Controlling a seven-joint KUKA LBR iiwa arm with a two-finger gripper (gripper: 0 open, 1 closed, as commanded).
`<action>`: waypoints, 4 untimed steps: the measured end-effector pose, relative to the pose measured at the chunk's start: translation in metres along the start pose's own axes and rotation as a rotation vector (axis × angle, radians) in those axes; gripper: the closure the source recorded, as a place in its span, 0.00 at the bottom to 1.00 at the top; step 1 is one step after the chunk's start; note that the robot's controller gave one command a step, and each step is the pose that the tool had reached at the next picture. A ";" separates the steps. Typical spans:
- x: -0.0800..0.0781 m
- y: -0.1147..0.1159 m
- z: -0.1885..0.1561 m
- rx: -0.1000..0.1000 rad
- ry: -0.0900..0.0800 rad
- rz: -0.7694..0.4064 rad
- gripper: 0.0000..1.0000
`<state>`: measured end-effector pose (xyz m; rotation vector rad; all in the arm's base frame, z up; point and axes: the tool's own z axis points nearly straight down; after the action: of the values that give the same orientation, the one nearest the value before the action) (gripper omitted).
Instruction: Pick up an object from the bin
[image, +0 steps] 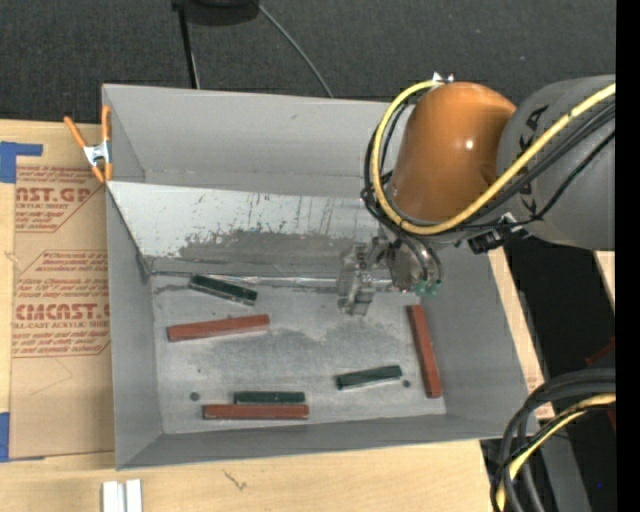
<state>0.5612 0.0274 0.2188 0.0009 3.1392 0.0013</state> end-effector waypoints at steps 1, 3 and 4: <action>0.000 0.000 0.000 0.000 0.000 0.000 0.00; 0.021 -0.017 0.021 0.000 -0.005 -0.216 0.00; 0.039 -0.044 0.078 0.001 -0.004 -0.371 0.00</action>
Offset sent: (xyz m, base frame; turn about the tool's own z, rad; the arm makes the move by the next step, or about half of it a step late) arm 0.0000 0.0000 0.0000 0.0000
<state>0.5228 -0.0169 0.1411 -0.5771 3.0814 -0.0012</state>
